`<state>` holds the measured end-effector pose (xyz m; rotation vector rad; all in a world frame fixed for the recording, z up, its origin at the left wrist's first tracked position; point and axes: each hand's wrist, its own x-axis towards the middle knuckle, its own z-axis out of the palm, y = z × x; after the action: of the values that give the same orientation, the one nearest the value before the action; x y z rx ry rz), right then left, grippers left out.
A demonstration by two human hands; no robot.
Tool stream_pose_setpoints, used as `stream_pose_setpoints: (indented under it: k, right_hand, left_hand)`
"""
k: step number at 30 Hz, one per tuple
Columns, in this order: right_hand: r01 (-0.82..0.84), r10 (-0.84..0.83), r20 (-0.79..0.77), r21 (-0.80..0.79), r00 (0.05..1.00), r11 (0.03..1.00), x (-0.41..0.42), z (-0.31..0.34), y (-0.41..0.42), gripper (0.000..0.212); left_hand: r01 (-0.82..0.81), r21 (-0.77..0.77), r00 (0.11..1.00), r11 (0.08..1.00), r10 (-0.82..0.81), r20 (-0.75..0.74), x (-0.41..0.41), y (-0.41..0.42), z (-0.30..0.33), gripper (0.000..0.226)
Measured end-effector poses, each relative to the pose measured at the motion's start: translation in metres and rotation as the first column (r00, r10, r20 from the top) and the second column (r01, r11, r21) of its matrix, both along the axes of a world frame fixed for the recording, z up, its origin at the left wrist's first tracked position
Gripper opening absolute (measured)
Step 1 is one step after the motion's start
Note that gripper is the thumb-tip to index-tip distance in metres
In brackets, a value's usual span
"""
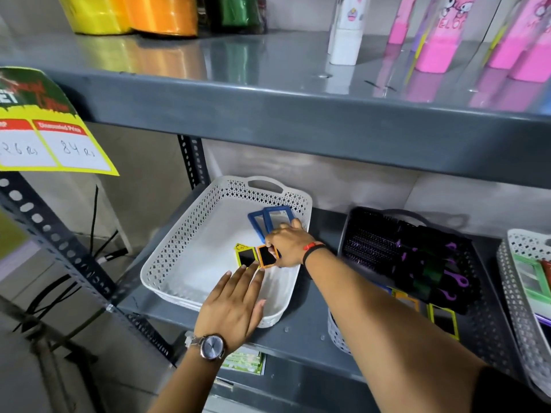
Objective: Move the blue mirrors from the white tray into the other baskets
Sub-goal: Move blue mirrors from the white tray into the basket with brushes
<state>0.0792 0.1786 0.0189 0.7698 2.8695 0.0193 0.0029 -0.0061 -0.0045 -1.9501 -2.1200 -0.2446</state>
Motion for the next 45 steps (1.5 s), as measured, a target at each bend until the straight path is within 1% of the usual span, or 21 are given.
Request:
stream_pose_setpoints:
  k: [3, 5, 6, 9, 12, 14, 15, 16, 19, 22, 26, 28, 30, 32, 34, 37, 38, 40, 42, 44, 45]
  right_hand:
    - [-0.010, 0.011, -0.007, 0.045, 1.000, 0.999, 0.002, 0.003, 0.000, 0.042]
    - [0.009, -0.004, -0.082, 0.056, 0.997, 0.998, 0.010, 0.012, 0.001, 0.051]
    - [0.027, -0.020, -0.144, 0.049, 0.989, 0.998, 0.017, 0.018, 0.002, 0.052]
    - [0.157, -0.149, -0.360, -0.007, 0.921, 0.988, 0.055, 0.040, 0.005, 0.045]
    - [0.312, -0.232, -0.513, 0.074, 0.827, 0.947, 0.111, 0.050, 0.005, 0.032]
    - [0.401, -0.284, -0.572, 0.086, 0.770, 0.912, 0.156, 0.044, 0.006, 0.027]
    - [0.421, -0.319, -0.573, 0.051, 0.755, 0.906, 0.179, 0.040, 0.006, 0.025]
    - [0.426, -0.363, -0.540, -0.008, 0.759, 0.904, 0.201, 0.037, 0.004, 0.025]
    - [0.485, -0.503, -0.307, -0.140, 0.808, 0.863, 0.245, 0.030, -0.010, 0.031]
    - [0.504, -0.520, -0.202, -0.127, 0.830, 0.854, 0.262, 0.018, -0.023, 0.034]
    - [0.495, -0.515, -0.205, -0.143, 0.832, 0.857, 0.273, -0.001, -0.027, 0.027]
    - [0.489, -0.508, -0.166, -0.141, 0.845, 0.861, 0.275, -0.005, -0.027, 0.024]
    - [0.483, -0.499, -0.073, -0.164, 0.864, 0.860, 0.274, -0.006, -0.029, 0.028]
    - [0.484, -0.495, -0.023, -0.171, 0.869, 0.858, 0.272, -0.005, -0.030, 0.032]
    - [0.491, -0.496, 0.003, -0.145, 0.868, 0.859, 0.271, -0.005, -0.032, 0.035]
    - [0.513, -0.504, 0.099, -0.096, 0.858, 0.853, 0.270, -0.005, -0.032, 0.044]
    - [0.514, -0.506, 0.100, -0.080, 0.857, 0.854, 0.267, -0.002, -0.032, 0.045]
    - [0.490, -0.489, 0.031, -0.047, 0.872, 0.871, 0.254, 0.011, -0.030, 0.042]
    - [0.410, -0.412, -0.118, -0.040, 0.904, 0.911, 0.224, 0.028, -0.025, 0.033]
    - [0.282, -0.294, -0.304, -0.083, 0.906, 0.956, 0.178, 0.039, -0.020, 0.025]
    - [0.225, -0.248, -0.351, -0.107, 0.903, 0.969, 0.152, 0.042, -0.017, 0.023]
  left_hand:
    - [-0.004, -0.005, 1.000, 1.000, 0.004, 0.016, 0.000, 0.000, -0.001, 0.064]
    - [0.007, 0.008, 1.000, 1.000, -0.007, 0.026, 0.000, 0.001, -0.001, 0.057]
    - [0.007, 0.009, 1.000, 1.000, -0.007, 0.028, 0.000, 0.001, 0.000, 0.057]
    - [-0.005, -0.012, 1.000, 1.000, 0.005, 0.017, 0.001, 0.001, 0.000, 0.062]
    - [-0.014, -0.031, 1.000, 0.999, 0.015, 0.010, 0.002, 0.001, 0.002, 0.065]
    - [-0.019, -0.040, 1.000, 0.999, 0.019, 0.005, 0.003, 0.001, 0.003, 0.067]
    - [-0.019, -0.039, 1.000, 0.999, 0.019, 0.003, 0.004, 0.001, 0.003, 0.067]
    - [-0.018, -0.034, 1.000, 0.999, 0.018, 0.001, 0.004, 0.001, 0.003, 0.066]
    - [-0.019, -0.024, 1.000, 1.000, 0.019, -0.001, 0.004, 0.002, 0.003, 0.065]
    - [-0.020, -0.021, 1.000, 1.000, 0.020, -0.007, 0.005, 0.002, 0.004, 0.064]
    - [-0.026, -0.003, 1.000, 1.000, 0.026, -0.017, 0.005, 0.001, 0.004, 0.067]
    - [-0.029, 0.002, 0.999, 1.000, 0.029, -0.018, 0.005, 0.001, 0.004, 0.068]
    - [-0.032, -0.001, 0.999, 0.999, 0.032, -0.017, 0.005, 0.001, 0.003, 0.067]
    - [-0.031, 0.002, 0.999, 1.000, 0.031, -0.013, 0.004, 0.001, 0.003, 0.066]
    - [-0.033, -0.002, 0.999, 0.999, 0.033, -0.005, 0.004, 0.001, 0.002, 0.065]
    - [-0.041, -0.009, 0.999, 0.999, 0.041, 0.003, 0.004, 0.000, 0.003, 0.067]
    - [-0.043, -0.007, 0.999, 0.999, 0.043, 0.005, 0.004, 0.000, 0.003, 0.067]
    - [-0.045, 0.000, 0.999, 0.999, 0.045, 0.019, 0.004, 0.000, 0.003, 0.065]
    - [-0.033, 0.006, 0.999, 0.999, 0.033, 0.031, 0.003, 0.000, 0.002, 0.058]
    - [-0.026, 0.007, 0.999, 1.000, 0.025, 0.040, 0.002, 0.000, 0.002, 0.055]
    - [-0.029, 0.006, 0.998, 1.000, 0.029, 0.047, 0.002, 0.000, 0.002, 0.055]
